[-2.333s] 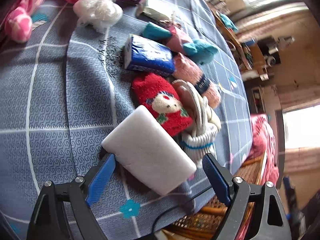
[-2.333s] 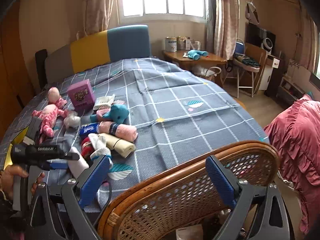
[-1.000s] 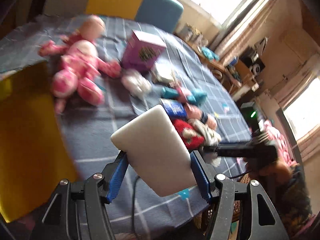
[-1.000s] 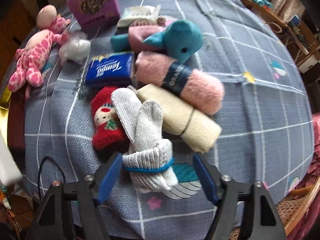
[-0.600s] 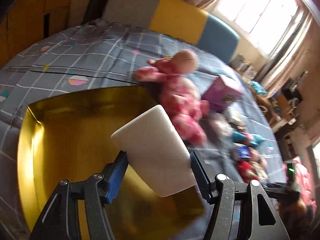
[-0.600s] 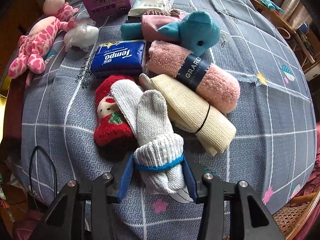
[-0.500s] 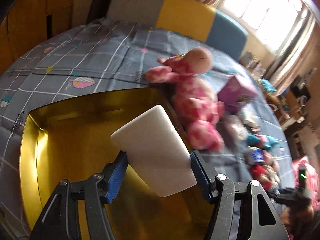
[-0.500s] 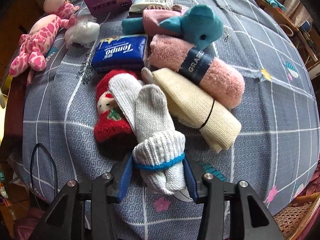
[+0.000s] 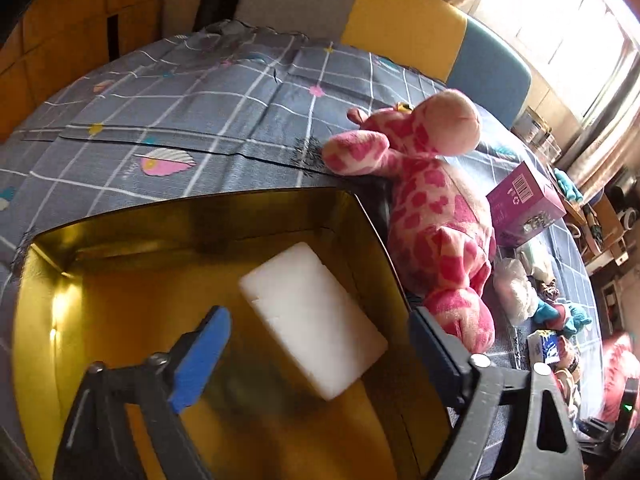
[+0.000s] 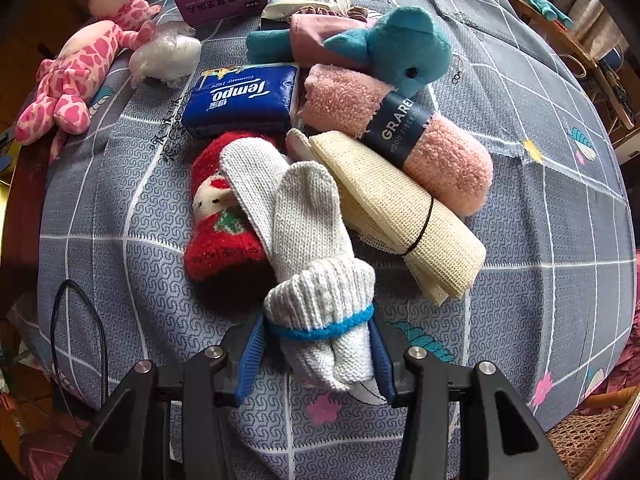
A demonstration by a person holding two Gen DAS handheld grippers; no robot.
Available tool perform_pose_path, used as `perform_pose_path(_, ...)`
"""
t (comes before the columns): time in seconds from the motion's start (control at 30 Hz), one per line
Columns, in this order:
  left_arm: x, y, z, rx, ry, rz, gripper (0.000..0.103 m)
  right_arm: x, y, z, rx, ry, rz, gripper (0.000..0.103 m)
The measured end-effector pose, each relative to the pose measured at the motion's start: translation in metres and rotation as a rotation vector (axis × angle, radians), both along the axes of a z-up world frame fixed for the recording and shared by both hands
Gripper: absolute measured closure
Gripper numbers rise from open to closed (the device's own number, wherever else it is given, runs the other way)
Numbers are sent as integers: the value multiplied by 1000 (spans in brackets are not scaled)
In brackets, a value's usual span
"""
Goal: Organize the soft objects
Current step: 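Carry the sponge into the gold tray and release it while the right gripper grasps the white knit glove, then carry the white knit glove into the gold tray and open the right gripper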
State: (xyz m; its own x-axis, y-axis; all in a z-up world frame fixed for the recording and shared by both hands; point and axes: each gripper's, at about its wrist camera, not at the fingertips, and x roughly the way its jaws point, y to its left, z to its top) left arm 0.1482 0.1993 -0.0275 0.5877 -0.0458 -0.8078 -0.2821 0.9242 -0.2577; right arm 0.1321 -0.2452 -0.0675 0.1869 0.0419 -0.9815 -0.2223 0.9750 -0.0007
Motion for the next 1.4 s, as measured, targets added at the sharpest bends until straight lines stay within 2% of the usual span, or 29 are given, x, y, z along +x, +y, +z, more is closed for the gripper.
perform_pose_path(0.23, -44, -6, 12, -19, -26, 43, 11, -8, 2, 3, -4, -16, -8, 57)
perform_pose_path(0.33, -68, -20, 19, 16, -57, 42, 11, -11, 3, 5, 5, -29, -18, 60)
perform_pose_path(0.43, -90, -37, 24, 17, -83, 11, 11, -15, 0, 13, 26, -46, -34, 64)
perform_pose_path(0.67, -113, -67, 25, -20, -91, -79, 11, -33, 1, 36, 79, -88, -31, 70)
perform_pose_path(0.93, -129, -86, 32, 18, -106, -108, 11, -44, 7, 66, 131, -156, -12, 70)
perform_pose_path(1.23, -143, -85, 39, 83, -114, -80, 11, -53, 67, 65, 199, -190, 127, 70)
perform_pose_path(1.4, -152, -79, 40, 107, -110, -49, 11, -59, 122, 68, 251, -203, 246, 70)
